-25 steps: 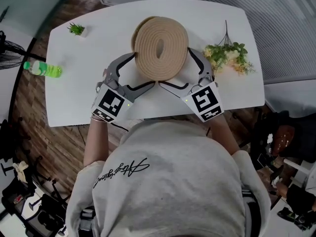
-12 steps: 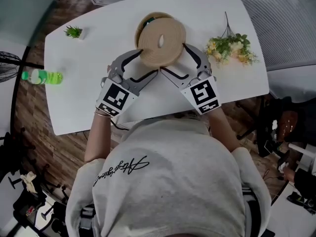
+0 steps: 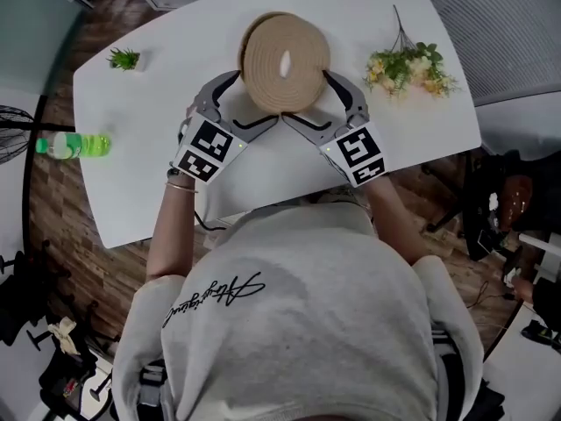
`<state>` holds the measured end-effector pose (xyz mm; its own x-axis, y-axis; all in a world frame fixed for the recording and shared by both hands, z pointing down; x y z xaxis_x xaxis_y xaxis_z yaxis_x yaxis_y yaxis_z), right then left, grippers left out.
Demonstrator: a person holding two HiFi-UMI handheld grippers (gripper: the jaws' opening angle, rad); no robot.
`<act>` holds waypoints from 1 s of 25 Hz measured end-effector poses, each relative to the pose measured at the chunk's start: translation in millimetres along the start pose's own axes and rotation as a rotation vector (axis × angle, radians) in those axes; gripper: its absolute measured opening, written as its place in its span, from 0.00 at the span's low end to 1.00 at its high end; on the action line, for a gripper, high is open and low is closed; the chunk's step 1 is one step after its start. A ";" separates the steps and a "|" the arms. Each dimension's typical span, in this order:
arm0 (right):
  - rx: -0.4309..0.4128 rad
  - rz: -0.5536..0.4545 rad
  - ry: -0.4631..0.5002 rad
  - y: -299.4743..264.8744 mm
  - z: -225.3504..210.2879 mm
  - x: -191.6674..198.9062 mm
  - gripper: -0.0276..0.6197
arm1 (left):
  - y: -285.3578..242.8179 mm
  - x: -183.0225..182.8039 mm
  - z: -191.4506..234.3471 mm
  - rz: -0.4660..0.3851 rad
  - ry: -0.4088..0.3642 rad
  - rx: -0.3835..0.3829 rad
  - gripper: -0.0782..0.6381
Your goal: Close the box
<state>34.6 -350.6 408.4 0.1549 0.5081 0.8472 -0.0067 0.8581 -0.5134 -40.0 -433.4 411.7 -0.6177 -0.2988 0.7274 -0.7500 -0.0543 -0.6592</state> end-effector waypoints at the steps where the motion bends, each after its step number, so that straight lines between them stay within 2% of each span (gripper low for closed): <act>1: 0.007 0.000 0.007 0.7 -1.6 0.9 0.77 | -2.5 0.8 0.5 0.010 -0.015 -0.001 0.74; 3: 0.006 0.019 -0.011 1.9 -6.8 8.1 0.81 | -6.2 1.8 1.1 0.020 -0.027 0.004 0.74; 7: -0.092 0.055 -0.102 -4.0 -15.5 28.6 0.86 | -10.0 2.3 1.4 0.023 -0.021 0.028 0.75; 10: -0.150 0.042 -0.073 -10.7 -19.6 29.4 0.87 | -13.8 1.7 3.3 0.022 0.010 0.051 0.76; 13: -0.180 0.030 -0.065 -14.1 -24.5 27.2 0.87 | -16.1 0.7 2.8 -0.002 0.050 0.038 0.76; 20: -0.180 0.044 -0.018 -15.9 -30.2 15.9 0.86 | -12.6 -2.6 6.3 -0.045 0.098 0.020 0.75; 25: -0.174 0.057 0.024 -11.3 -31.2 5.7 0.86 | -4.2 -9.1 6.5 -0.060 0.084 -0.013 0.75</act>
<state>66.4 -359.8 414.8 0.1829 0.5519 0.8136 0.1544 0.8012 -0.5781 -29.6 -436.7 406.7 -0.5886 -0.2147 0.7794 -0.7891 -0.0571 -0.6116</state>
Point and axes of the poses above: the fingertips, and each gripper's own axes: y backward along the fingers, z to its left, x out of its underside, the point moved 4 cm from there along y, backward along the fingers, and after that the axes turned 12 degrees about z, right-handed, at the moved point
